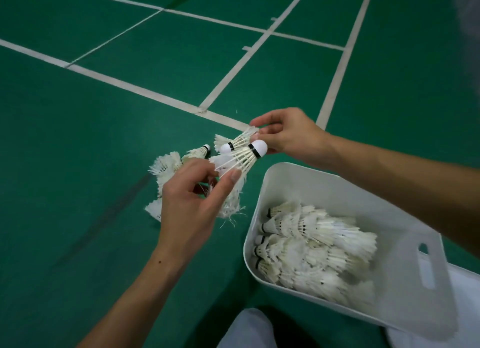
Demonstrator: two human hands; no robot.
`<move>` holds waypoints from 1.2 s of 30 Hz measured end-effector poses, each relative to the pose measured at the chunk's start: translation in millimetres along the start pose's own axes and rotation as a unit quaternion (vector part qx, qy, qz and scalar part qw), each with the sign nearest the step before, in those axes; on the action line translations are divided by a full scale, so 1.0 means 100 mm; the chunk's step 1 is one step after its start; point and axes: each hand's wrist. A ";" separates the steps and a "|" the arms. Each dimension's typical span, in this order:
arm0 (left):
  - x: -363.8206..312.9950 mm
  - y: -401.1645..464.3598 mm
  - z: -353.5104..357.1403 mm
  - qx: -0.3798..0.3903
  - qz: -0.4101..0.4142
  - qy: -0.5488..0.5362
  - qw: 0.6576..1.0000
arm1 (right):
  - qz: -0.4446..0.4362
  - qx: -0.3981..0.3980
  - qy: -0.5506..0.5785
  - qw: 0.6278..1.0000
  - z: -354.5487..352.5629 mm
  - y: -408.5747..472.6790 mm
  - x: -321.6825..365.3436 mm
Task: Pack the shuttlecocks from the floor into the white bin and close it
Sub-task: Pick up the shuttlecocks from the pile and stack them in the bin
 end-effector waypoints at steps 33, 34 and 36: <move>-0.06 -0.55 0.68 0.250 0.077 0.045 0.964 | 0.232 -0.096 -0.036 0.967 -0.09 -1.69 -1.51; -0.03 -0.54 0.69 0.260 0.086 0.052 0.960 | 0.236 -0.078 -0.033 0.968 -0.12 -1.68 -1.48; 0.01 -0.53 0.71 0.278 0.096 0.052 0.954 | 0.223 -0.043 -0.043 0.973 -0.25 -1.70 -1.41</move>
Point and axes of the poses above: each hand's wrist, its own y-axis towards the middle knuckle, its own z-axis out of the palm, x = y × z, and after that the axes turned 10 degrees about -x, right-handed
